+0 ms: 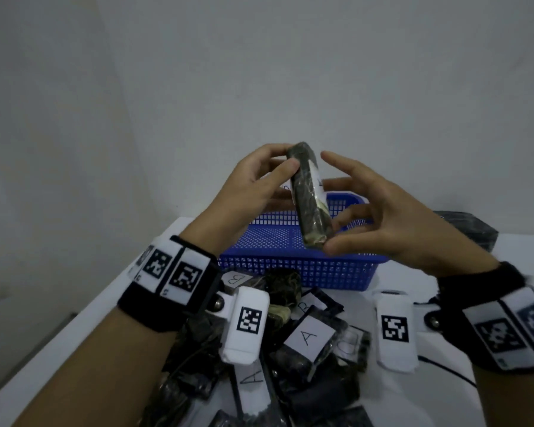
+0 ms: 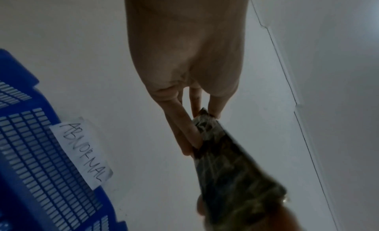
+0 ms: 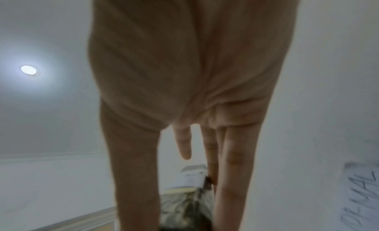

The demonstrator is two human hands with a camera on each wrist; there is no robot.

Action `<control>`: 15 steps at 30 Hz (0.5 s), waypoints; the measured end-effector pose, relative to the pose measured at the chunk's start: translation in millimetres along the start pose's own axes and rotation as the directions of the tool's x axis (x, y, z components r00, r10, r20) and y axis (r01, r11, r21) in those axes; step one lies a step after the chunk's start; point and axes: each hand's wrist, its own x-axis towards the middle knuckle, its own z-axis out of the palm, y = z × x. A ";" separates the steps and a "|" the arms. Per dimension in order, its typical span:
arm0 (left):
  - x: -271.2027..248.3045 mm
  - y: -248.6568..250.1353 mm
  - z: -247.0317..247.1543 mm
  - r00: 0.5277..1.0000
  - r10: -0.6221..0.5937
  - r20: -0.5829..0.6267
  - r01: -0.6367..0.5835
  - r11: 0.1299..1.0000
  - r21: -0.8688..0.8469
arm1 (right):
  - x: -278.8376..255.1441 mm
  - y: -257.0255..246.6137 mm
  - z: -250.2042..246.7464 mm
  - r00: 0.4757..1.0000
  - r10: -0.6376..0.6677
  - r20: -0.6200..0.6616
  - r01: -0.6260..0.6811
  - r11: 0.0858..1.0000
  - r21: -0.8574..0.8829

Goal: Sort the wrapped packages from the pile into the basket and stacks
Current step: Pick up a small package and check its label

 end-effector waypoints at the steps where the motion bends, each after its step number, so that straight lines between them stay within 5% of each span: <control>1: 3.2 2.5 4.7 1.000 -0.023 0.016 0.023 1.000 -0.001 | -3.0 -0.4 -4.6 1.000 0.004 -0.005 -0.004 1.000 -0.024; 9: 29.7 3.7 65.5 0.989 -0.151 0.004 0.151 0.986 -0.064 | -38.2 5.2 -39.7 0.987 -0.001 -0.160 -0.033 0.977 -0.208; 15: 49.5 -5.8 141.4 0.979 -0.175 0.105 0.163 0.980 0.119 | -66.5 41.4 -82.5 0.940 0.072 -0.334 -0.143 0.971 -0.193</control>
